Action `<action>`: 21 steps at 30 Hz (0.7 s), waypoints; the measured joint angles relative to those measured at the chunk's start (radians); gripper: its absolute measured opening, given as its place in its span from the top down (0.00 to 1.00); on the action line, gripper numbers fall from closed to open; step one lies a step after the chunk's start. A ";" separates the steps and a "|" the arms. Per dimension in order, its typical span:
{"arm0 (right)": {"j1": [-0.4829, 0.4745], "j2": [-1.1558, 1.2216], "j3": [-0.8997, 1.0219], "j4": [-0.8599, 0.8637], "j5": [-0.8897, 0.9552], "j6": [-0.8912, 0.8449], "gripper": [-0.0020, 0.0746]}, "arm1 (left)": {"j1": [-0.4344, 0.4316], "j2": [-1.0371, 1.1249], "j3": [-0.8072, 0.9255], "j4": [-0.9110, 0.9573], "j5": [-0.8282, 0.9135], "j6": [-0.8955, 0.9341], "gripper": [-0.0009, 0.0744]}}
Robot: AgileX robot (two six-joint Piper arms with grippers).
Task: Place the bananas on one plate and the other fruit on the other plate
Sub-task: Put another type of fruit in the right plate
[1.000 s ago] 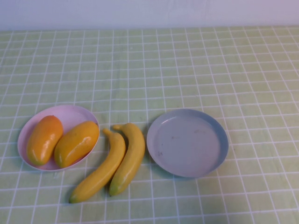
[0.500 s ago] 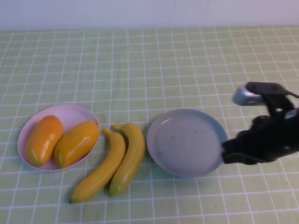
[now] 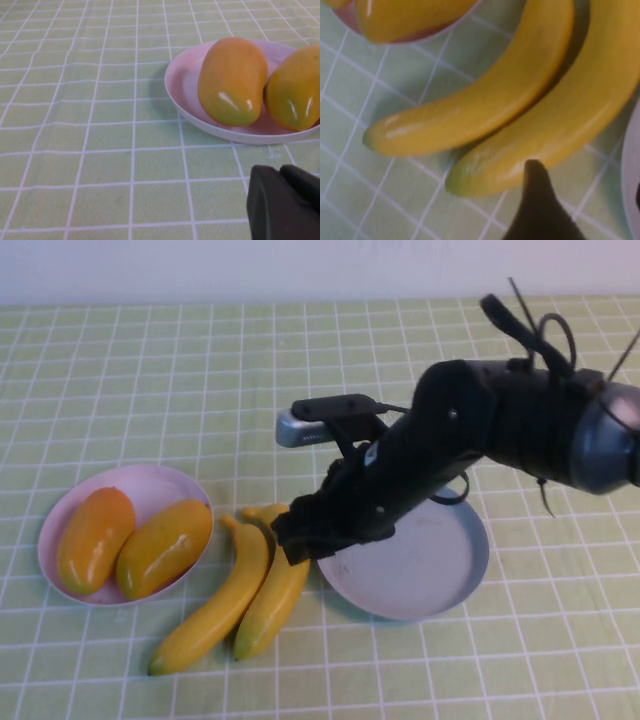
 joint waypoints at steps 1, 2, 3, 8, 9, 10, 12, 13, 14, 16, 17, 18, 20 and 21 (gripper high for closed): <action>0.002 0.023 -0.031 -0.013 0.002 0.014 0.50 | 0.000 0.000 0.000 0.000 0.000 0.000 0.98; 0.004 0.052 -0.069 -0.030 0.002 0.023 0.48 | 0.000 0.000 0.000 0.000 0.000 0.000 0.98; 0.004 0.082 -0.108 -0.043 0.004 0.027 0.47 | 0.000 0.000 0.000 0.000 0.000 0.000 0.98; 0.004 0.218 -0.292 -0.136 0.079 0.031 0.45 | 0.000 0.000 0.000 0.000 0.000 0.000 0.98; 0.004 0.248 -0.327 -0.162 0.112 0.031 0.44 | 0.000 0.000 0.000 0.000 0.000 0.000 0.98; 0.004 0.263 -0.353 -0.182 0.127 0.031 0.44 | 0.000 0.000 0.000 0.000 0.000 0.000 0.98; 0.004 0.305 -0.405 -0.217 0.163 0.031 0.44 | 0.000 0.000 0.000 0.000 0.000 0.000 0.98; 0.004 0.323 -0.430 -0.230 0.176 0.031 0.44 | 0.000 0.000 0.000 0.000 0.000 0.000 0.98; 0.004 0.339 -0.452 -0.239 0.183 0.031 0.44 | 0.000 0.000 0.000 0.000 0.000 0.000 0.98; 0.004 0.362 -0.484 -0.246 0.187 0.023 0.44 | 0.000 0.000 0.000 0.000 0.000 0.000 0.98; 0.004 0.369 -0.496 -0.250 0.189 0.008 0.44 | 0.000 0.000 0.000 0.000 0.000 0.000 0.98; 0.004 0.378 -0.504 -0.250 0.189 -0.007 0.44 | 0.000 0.000 0.000 0.000 0.000 0.000 0.98; 0.004 0.387 -0.513 -0.251 0.191 -0.028 0.44 | 0.000 0.000 0.000 0.000 0.000 0.000 0.98; 0.006 0.392 -0.521 -0.251 0.191 -0.032 0.44 | 0.000 0.000 0.000 0.000 0.000 0.000 0.98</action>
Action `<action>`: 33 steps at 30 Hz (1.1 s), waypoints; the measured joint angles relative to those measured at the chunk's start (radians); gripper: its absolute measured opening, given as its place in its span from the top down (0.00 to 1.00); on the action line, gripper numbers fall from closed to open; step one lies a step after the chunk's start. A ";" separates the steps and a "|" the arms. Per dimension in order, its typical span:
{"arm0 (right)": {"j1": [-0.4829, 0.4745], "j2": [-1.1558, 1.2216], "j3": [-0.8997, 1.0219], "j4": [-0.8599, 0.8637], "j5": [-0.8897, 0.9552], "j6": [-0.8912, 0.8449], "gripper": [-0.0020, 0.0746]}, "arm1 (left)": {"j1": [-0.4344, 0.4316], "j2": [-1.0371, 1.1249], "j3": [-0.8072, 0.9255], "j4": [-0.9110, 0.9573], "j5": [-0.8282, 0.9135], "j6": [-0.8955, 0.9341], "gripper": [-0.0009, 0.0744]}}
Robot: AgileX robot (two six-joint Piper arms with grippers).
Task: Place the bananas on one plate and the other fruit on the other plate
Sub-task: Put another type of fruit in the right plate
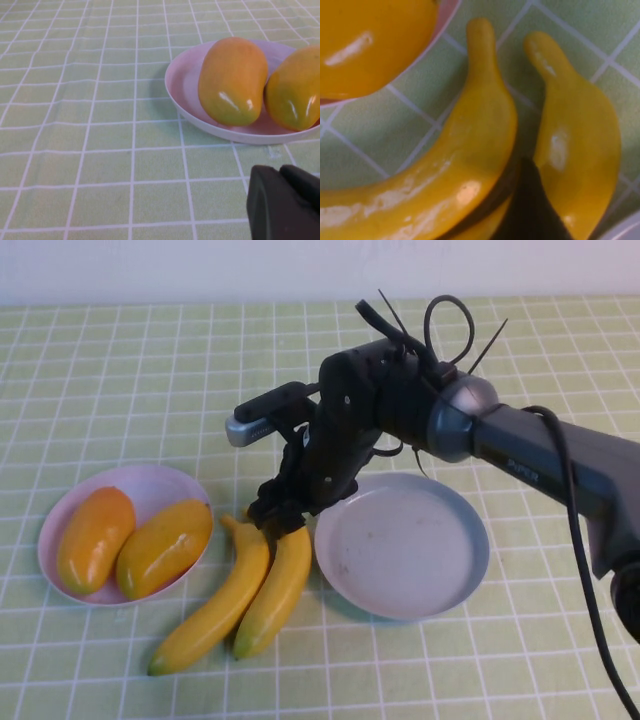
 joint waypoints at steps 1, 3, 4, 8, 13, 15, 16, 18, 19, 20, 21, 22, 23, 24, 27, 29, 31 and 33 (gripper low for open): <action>0.000 0.003 -0.001 0.000 0.000 -0.005 0.44 | 0.000 0.000 0.000 0.000 0.000 0.000 0.98; 0.002 0.009 -0.003 0.000 0.000 -0.017 0.44 | 0.000 0.000 0.000 0.000 0.000 0.000 0.98; 0.003 0.013 -0.003 0.000 0.000 -0.024 0.45 | 0.000 0.000 0.000 0.000 0.000 0.000 0.98; 0.003 0.039 -0.003 0.000 0.000 -0.035 0.47 | 0.000 0.000 0.000 0.000 0.000 0.000 0.98; 0.003 0.049 -0.003 0.000 -0.004 -0.039 0.54 | 0.000 0.000 0.000 0.000 0.000 0.000 0.98; 0.003 0.049 -0.003 0.000 -0.006 -0.041 0.56 | 0.000 0.000 0.000 0.000 0.000 0.000 0.98; 0.003 0.049 -0.003 0.000 -0.008 -0.041 0.56 | 0.000 0.000 0.000 0.000 0.000 0.000 0.98; 0.003 0.049 -0.009 0.002 -0.010 -0.041 0.56 | 0.000 0.000 0.000 0.000 0.000 0.000 0.98; 0.003 0.049 -0.016 0.002 -0.004 -0.041 0.56 | 0.000 0.000 0.000 0.000 0.000 0.000 0.98; 0.003 0.049 -0.027 0.002 0.005 -0.038 0.56 | 0.000 0.000 0.000 0.000 0.000 0.000 0.98; 0.003 0.041 -0.039 -0.003 0.019 -0.033 0.56 | 0.000 0.000 0.000 0.000 0.000 0.000 0.98; 0.003 0.030 -0.048 -0.013 0.032 -0.026 0.56 | 0.000 0.000 0.000 0.000 0.000 0.000 0.98; 0.003 0.014 -0.057 -0.032 0.047 -0.010 0.56 | 0.000 0.000 0.000 0.000 0.000 0.000 0.98; 0.003 -0.007 -0.064 -0.060 0.061 0.012 0.56 | 0.000 0.000 0.000 0.000 0.000 0.000 0.98; -0.017 -0.068 -0.073 -0.151 0.114 0.064 0.56 | 0.000 0.000 0.000 0.000 0.000 0.000 0.98; -0.053 -0.097 -0.073 -0.209 0.151 0.092 0.56 | 0.000 0.000 0.000 0.000 0.000 0.000 0.98; -0.097 -0.112 -0.061 -0.236 0.195 0.105 0.56 | 0.000 0.000 0.000 0.000 0.000 0.000 0.98; -0.134 -0.114 -0.038 -0.250 0.217 0.113 0.56 | 0.000 0.000 0.000 0.000 0.000 0.000 0.98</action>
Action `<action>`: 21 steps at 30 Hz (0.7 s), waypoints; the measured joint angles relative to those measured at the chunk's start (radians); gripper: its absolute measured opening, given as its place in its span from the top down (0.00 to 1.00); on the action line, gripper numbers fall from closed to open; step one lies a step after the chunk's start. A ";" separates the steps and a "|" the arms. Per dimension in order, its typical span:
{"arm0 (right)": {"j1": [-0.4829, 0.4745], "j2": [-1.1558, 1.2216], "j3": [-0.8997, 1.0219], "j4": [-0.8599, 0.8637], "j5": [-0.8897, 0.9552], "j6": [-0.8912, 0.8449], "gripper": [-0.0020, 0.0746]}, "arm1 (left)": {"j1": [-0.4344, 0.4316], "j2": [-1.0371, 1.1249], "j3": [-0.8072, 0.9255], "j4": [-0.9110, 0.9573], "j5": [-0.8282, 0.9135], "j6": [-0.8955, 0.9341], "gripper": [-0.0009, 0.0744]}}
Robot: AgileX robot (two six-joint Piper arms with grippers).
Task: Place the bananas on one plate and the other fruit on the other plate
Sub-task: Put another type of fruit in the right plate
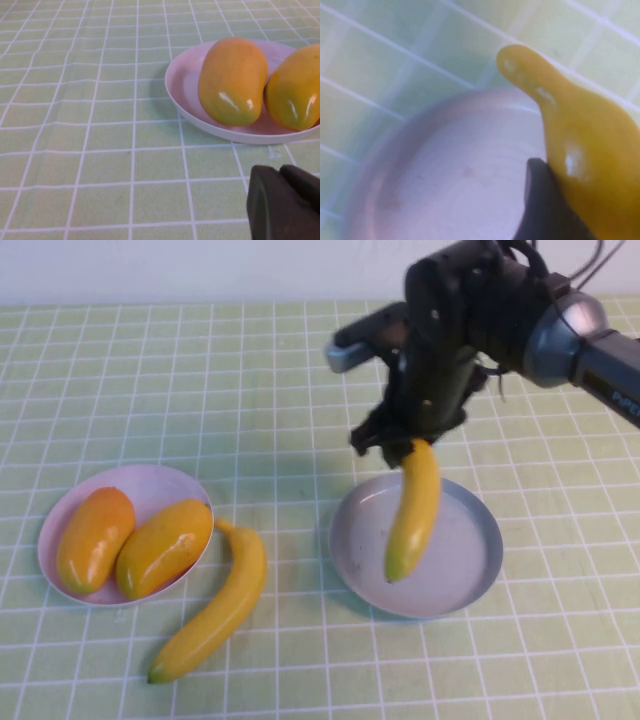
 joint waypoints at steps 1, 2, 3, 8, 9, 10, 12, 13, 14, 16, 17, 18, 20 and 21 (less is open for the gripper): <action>-0.017 0.000 0.017 -0.003 0.005 0.002 0.56 | 0.000 0.000 0.000 0.000 0.000 0.000 0.98; -0.028 0.000 0.033 -0.003 0.010 0.004 0.56 | 0.000 0.000 0.000 0.000 0.000 0.000 0.98; -0.042 0.000 0.057 -0.004 0.012 0.006 0.56 | 0.000 0.000 0.000 0.000 0.000 0.000 0.98; -0.072 0.000 0.159 -0.002 -0.002 0.006 0.56 | 0.000 0.000 0.000 0.002 0.000 0.000 0.98; -0.077 0.000 0.179 0.003 -0.017 0.006 0.56 | 0.000 0.000 0.000 0.002 0.000 0.000 0.98; -0.079 0.000 0.197 0.011 -0.038 0.006 0.56 | 0.000 0.000 0.000 0.002 0.000 0.000 0.98; -0.080 0.000 0.223 0.017 -0.073 0.007 0.56 | 0.000 0.000 0.000 0.002 0.000 0.000 0.98; -0.080 0.000 0.233 0.022 -0.084 0.009 0.56 | 0.000 0.000 0.000 0.002 0.000 0.000 0.98; -0.080 0.000 0.238 0.025 -0.090 0.009 0.56 | 0.000 0.000 0.000 0.002 0.000 0.000 0.98; -0.080 0.000 0.237 0.025 -0.106 0.009 0.56 | 0.000 0.000 0.000 0.002 0.000 0.000 0.98; -0.080 0.000 0.237 0.027 -0.115 0.009 0.56 | 0.000 0.000 0.000 0.002 0.000 0.000 0.98; -0.080 0.000 0.237 0.027 -0.122 0.009 0.56 | 0.000 0.000 0.000 0.002 0.000 0.000 0.98; -0.081 0.000 0.237 0.027 -0.126 0.009 0.56 | 0.000 0.000 0.000 0.002 0.000 0.000 0.98; -0.083 0.000 0.237 0.027 -0.128 0.009 0.56 | 0.000 0.000 0.000 0.002 0.000 0.000 0.98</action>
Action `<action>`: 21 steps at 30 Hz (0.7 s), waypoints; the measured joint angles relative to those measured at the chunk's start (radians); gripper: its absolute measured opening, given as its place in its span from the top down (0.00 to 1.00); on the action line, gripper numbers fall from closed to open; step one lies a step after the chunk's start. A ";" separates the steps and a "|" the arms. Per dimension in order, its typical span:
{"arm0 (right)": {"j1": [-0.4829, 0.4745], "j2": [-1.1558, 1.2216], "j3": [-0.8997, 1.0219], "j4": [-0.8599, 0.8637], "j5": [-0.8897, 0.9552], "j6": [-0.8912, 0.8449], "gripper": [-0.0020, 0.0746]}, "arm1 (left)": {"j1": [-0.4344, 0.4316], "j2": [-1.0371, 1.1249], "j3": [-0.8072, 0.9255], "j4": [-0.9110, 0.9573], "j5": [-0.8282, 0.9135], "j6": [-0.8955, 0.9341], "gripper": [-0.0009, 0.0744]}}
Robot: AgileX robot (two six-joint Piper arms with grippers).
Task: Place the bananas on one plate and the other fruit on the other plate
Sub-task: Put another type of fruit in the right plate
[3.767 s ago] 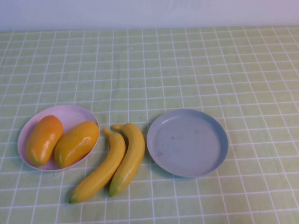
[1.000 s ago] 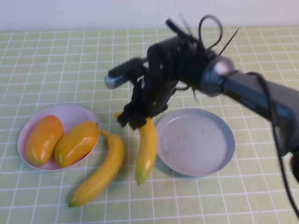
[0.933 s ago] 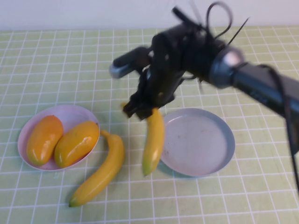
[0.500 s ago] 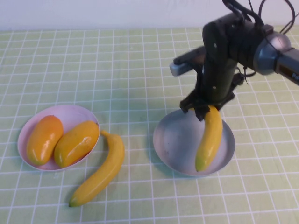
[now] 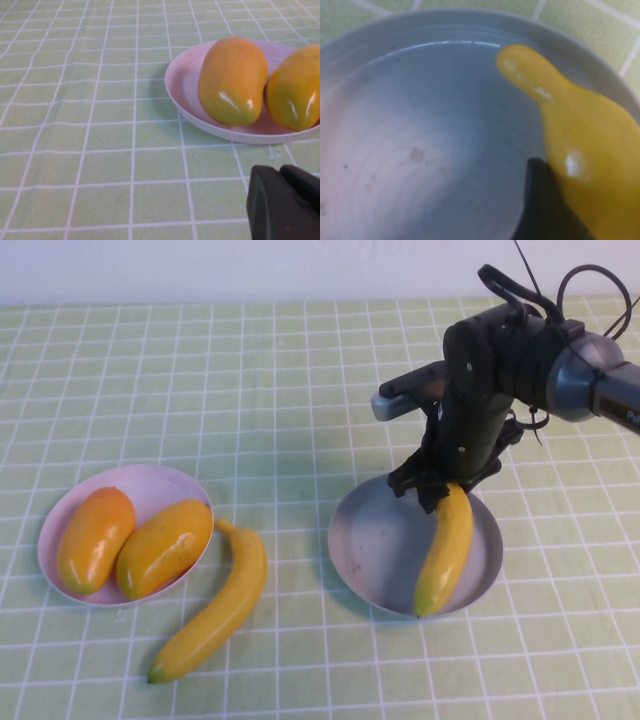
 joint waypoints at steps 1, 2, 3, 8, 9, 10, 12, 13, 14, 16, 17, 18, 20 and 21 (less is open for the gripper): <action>0.000 0.000 0.000 -0.007 0.000 0.000 0.55 | 0.000 0.000 0.000 0.000 0.000 0.000 0.98; -0.002 0.000 0.000 -0.013 -0.002 0.000 0.53 | 0.000 0.000 0.000 0.000 0.000 0.000 0.98; -0.003 0.000 0.000 -0.020 -0.003 0.000 0.50 | 0.000 0.000 0.000 0.000 0.000 0.000 0.98; -0.007 0.000 -0.002 -0.036 0.005 0.045 0.38 | 0.000 0.000 0.000 0.000 0.000 0.000 0.98; -0.005 0.000 -0.008 -0.036 0.016 0.069 0.37 | 0.000 0.000 0.000 0.000 0.000 0.000 0.98; 0.002 0.000 -0.018 -0.037 0.028 0.093 0.37 | 0.000 0.000 0.000 0.000 0.000 0.000 0.98; 0.017 -0.007 -0.041 -0.030 0.053 0.124 0.36 | 0.000 0.000 0.000 0.000 0.000 0.000 0.98; 0.031 -0.011 -0.062 -0.016 0.067 0.134 0.36 | 0.000 0.000 0.000 0.000 0.000 0.000 0.98; 0.048 -0.016 -0.080 0.004 0.077 0.142 0.36 | 0.000 0.000 0.000 0.000 0.000 0.000 0.98; 0.096 -0.020 -0.110 0.052 0.085 0.153 0.36 | 0.000 0.000 0.000 0.000 0.000 0.000 0.98; 0.119 -0.020 -0.120 0.072 0.083 0.152 0.36 | 0.000 0.000 0.000 0.000 0.000 0.000 0.98; 0.156 -0.022 -0.128 0.094 0.071 0.155 0.36 | 0.000 0.000 0.000 0.000 0.000 0.000 0.98; 0.205 -0.022 -0.138 0.116 0.037 0.169 0.36 | 0.000 0.000 0.000 0.000 0.000 0.000 0.98; 0.233 -0.020 -0.146 0.130 0.012 0.174 0.36 | 0.000 0.000 0.000 0.000 0.000 0.000 0.98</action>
